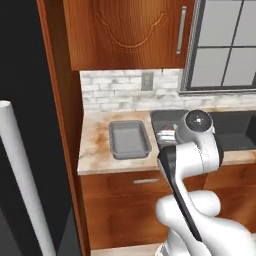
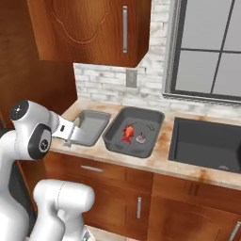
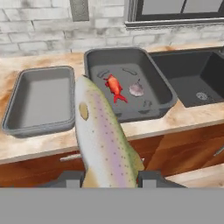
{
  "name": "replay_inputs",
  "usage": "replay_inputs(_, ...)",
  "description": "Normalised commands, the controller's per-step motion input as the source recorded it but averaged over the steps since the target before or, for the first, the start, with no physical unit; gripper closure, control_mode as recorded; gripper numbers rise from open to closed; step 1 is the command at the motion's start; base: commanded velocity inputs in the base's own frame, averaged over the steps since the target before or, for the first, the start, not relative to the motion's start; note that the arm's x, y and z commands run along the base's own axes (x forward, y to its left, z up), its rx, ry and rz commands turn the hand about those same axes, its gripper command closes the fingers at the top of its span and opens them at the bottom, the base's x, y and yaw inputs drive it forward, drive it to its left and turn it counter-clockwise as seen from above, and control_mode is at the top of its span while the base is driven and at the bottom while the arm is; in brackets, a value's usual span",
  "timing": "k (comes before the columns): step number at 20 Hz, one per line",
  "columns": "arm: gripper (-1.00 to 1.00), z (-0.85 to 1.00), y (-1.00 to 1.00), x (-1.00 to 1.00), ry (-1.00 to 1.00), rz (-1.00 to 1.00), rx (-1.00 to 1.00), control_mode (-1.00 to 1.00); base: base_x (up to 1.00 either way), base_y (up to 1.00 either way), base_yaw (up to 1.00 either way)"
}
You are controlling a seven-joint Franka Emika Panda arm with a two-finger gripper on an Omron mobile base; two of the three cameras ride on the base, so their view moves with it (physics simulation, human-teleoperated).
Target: Place one garlic and one fish in each tupperware on the nearby counter, to pack two identical lunches.
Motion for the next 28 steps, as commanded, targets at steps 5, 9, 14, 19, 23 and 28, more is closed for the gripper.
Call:
replay_inputs(5,1.0,0.0,0.0,0.0,0.0,0.0,0.0,1.0,0.79,-0.19,0.05)
replay_inputs(9,1.0,0.0,0.0,0.0,0.0,0.0,0.0,1.0,0.64,-0.2,0.04)
replay_inputs(14,1.0,-0.05,0.0,0.03,0.0,0.0,0.0,-1.0,0.11,0.0,0.0)
replay_inputs(19,1.0,-0.35,0.24,0.17,0.02,0.01,0.0,-1.0,0.0,0.0,0.0)
replay_inputs(23,1.0,-0.4,0.53,0.5,0.19,0.01,0.08,-1.0,0.0,0.0,0.0)
replay_inputs(28,1.0,-0.52,0.61,0.45,0.2,0.01,0.1,-1.0,0.0,0.0,0.0)
